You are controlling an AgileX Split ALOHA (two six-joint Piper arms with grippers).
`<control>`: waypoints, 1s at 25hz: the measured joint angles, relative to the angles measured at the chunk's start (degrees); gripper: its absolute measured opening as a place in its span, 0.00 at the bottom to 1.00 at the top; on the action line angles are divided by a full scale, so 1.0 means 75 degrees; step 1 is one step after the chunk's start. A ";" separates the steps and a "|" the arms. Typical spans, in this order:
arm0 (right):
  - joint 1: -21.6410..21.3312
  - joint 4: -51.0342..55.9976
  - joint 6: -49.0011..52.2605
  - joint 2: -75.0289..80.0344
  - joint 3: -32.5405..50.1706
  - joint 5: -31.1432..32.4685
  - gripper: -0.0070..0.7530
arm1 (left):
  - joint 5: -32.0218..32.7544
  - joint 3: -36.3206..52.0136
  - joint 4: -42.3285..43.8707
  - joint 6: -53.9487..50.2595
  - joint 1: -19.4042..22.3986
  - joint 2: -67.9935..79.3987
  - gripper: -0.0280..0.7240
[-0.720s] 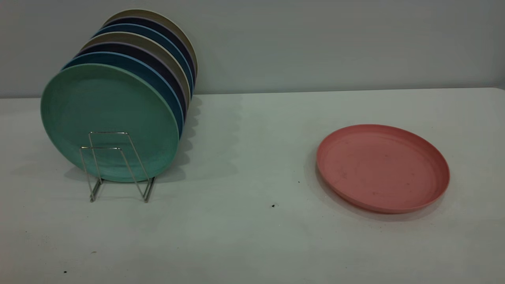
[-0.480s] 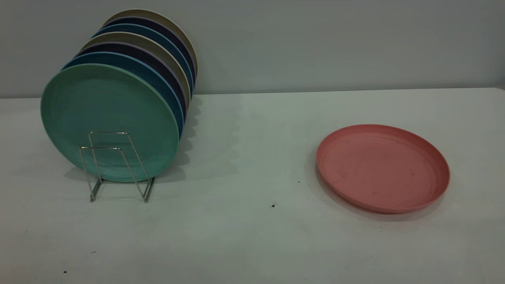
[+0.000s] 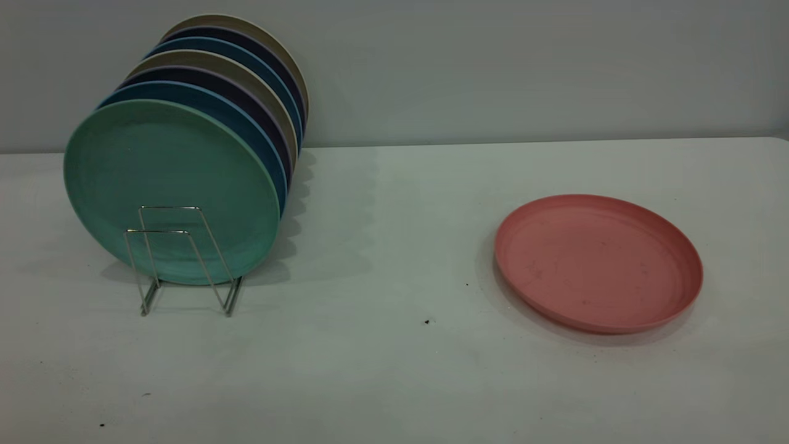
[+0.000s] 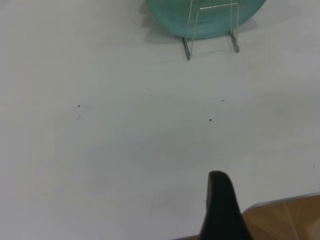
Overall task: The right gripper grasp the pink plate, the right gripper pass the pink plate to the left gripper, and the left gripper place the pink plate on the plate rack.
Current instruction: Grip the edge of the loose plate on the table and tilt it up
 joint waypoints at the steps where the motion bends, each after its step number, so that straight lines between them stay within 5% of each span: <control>1: 0.0000 0.0000 0.0000 0.0000 0.0000 0.0000 0.56 | 0.0000 0.0000 0.0000 0.0000 0.0000 0.0000 0.73; 18: 0.0000 0.0095 0.0008 0.0018 -0.0073 0.0000 0.56 | -0.0094 -0.0054 -0.0091 -0.0350 0.0000 0.0038 0.73; 25: 0.0000 0.0303 0.0014 0.1926 -0.0963 -0.0543 0.69 | -0.1126 -0.1241 0.0020 -0.0731 0.0000 0.2112 0.79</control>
